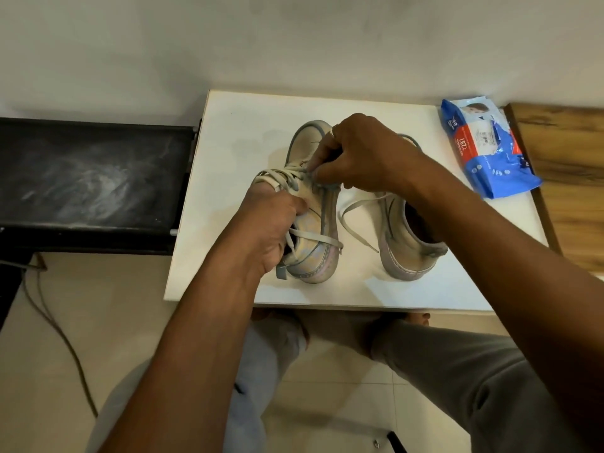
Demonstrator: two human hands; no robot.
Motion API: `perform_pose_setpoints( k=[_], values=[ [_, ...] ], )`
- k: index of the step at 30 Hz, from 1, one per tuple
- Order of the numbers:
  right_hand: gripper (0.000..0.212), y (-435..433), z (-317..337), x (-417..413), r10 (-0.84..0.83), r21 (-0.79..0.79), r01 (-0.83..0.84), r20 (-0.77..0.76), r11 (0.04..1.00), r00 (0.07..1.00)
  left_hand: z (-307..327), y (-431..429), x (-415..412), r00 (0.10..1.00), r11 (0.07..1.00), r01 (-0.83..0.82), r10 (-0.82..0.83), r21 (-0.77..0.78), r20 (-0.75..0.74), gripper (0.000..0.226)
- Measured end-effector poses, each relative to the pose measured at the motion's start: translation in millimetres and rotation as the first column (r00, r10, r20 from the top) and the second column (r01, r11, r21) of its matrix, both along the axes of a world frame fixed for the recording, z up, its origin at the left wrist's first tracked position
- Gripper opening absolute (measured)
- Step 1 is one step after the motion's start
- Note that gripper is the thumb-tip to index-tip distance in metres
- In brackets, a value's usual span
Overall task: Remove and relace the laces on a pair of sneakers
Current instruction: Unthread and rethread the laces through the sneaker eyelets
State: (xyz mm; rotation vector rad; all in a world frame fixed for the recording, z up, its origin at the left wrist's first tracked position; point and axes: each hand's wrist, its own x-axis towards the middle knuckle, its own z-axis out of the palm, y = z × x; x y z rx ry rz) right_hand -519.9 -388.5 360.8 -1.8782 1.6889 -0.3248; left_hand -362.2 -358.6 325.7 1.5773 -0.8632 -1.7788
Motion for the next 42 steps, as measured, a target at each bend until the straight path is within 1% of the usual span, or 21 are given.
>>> perform_pose_setpoints(
  k=[1, 3, 5, 6, 8, 11, 12, 13, 14, 17, 19, 21, 22, 24, 25, 27, 30, 31, 34, 36, 42],
  values=[
    [0.009, -3, -3, -2, -0.051, -0.016, 0.051, 0.001, 0.999, 0.999, 0, 0, -1, 1.0, 1.0, 0.005, -0.005, 0.0, -0.003, 0.027],
    [0.011, -5, -11, -2, -0.157, -0.139, 0.151, -0.039, 0.979, 0.987, 1, 0, -4, 1.0, 1.0, 0.016, -0.016, 0.001, -0.012, 0.028],
    [0.014, -3, -15, 1, -0.196, -0.247, 0.171, -0.08, 0.954, 0.977, 1, 0, -4, 1.0, 1.0, 0.017, -0.017, 0.002, -0.024, 0.028],
    [0.014, -2, -14, 3, -0.18, -0.248, 0.155, -0.081, 0.956, 0.98, 1, 1, -4, 0.999, 1.0, 0.013, -0.013, 0.004, -0.034, 0.027],
    [0.013, 0, -8, 4, -0.091, -0.139, 0.086, -0.03, 0.987, 0.995, 2, 1, -1, 0.999, 1.0, 0.001, 0.0, 0.004, -0.049, 0.025],
    [0.006, 3, 3, 4, 0.016, 0.096, -0.024, 0.086, 0.995, 0.996, 3, 1, 0, 0.996, 1.0, -0.001, 0.0, -0.012, -0.086, 0.028],
    [0.005, 5, 4, 5, 0.033, 0.149, -0.05, 0.114, 0.988, 0.993, 3, 2, 0, 0.994, 1.0, 0.005, -0.007, -0.02, -0.105, 0.028],
    [0.005, 6, 3, 6, 0.038, 0.153, -0.055, 0.113, 0.987, 0.993, 3, 2, 0, 0.993, 1.0, 0.008, -0.011, -0.024, -0.117, 0.028],
    [0.006, 6, 0, 7, 0.033, 0.1, -0.04, 0.076, 0.994, 0.997, 3, 2, 0, 0.992, 1.0, 0.008, -0.01, -0.021, -0.125, 0.028],
    [0.014, 6, -10, 12, -0.08, -0.197, 0.063, -0.083, 0.978, 0.993, 3, 1, -1, 0.995, 1.0, -0.001, 0.0, -0.011, -0.102, 0.026],
    [0.015, 6, -12, 13, -0.144, -0.241, 0.121, -0.081, 0.963, 0.986, 2, 2, -3, 0.996, 1.0, 0.001, -0.001, -0.008, -0.088, 0.025],
    [0.014, 5, -10, 11, -0.107, -0.194, 0.091, -0.074, 0.977, 0.991, 2, 2, -3, 0.996, 1.0, -0.002, 0.001, -0.008, -0.09, 0.027],
    [0.013, 5, -7, 10, -0.065, -0.131, 0.059, -0.046, 0.99, 0.997, 2, 1, -2, 0.995, 1.0, -0.003, 0.003, -0.006, -0.101, 0.028],
    [0.011, 5, -2, 5, -0.009, 0.012, 0.008, 0.077, 1.0, 0.997, 3, 1, -1, 0.99, 1.0, -0.007, 0.006, -0.003, -0.139, 0.028],
    [0.013, 5, -2, 2, -0.009, 0.032, 0.005, 0.135, 0.999, 0.991, 3, 1, -2, 0.99, 1.0, -0.009, 0.008, -0.002, -0.143, 0.028],
    [0.019, 3, -5, -5, -0.059, -0.015, 0.063, 0.223, 0.998, 0.973, 3, 1, -4, 0.992, 1.0, -0.017, 0.017, 0.005, -0.127, 0.025],
    [0.018, 2, -11, -10, -0.108, -0.017, 0.12, 0.312, 0.993, 0.944, 2, 1, -5, 0.992, 1.0, -0.024, 0.026, 0.021, -0.125, 0.025],
    [0.018, 2, -14, -9, -0.109, -0.028, 0.123, 0.292, 0.992, 0.95, 2, 1, -4, 0.992, 0.999, -0.022, 0.025, 0.023, -0.126, 0.025],
    [0.02, 3, -19, -7, -0.109, -0.189, 0.119, 0.065, 0.975, 0.992, 3, 2, -5, 0.992, 1.0, -0.021, 0.024, 0.021, -0.126, 0.026],
    [0.022, 6, -17, -5, -0.088, -0.264, 0.075, -0.038, 0.962, 0.995, 4, 2, -5, 0.992, 1.0, -0.023, 0.025, 0.021, -0.127, 0.025],
    [0.038, 12, -7, -12, 0.05, -0.157, -0.069, -0.121, 0.985, 0.991, 4, 2, -4, 0.991, 1.0, -0.027, 0.029, 0.015, -0.127, 0.025]
  ],
)
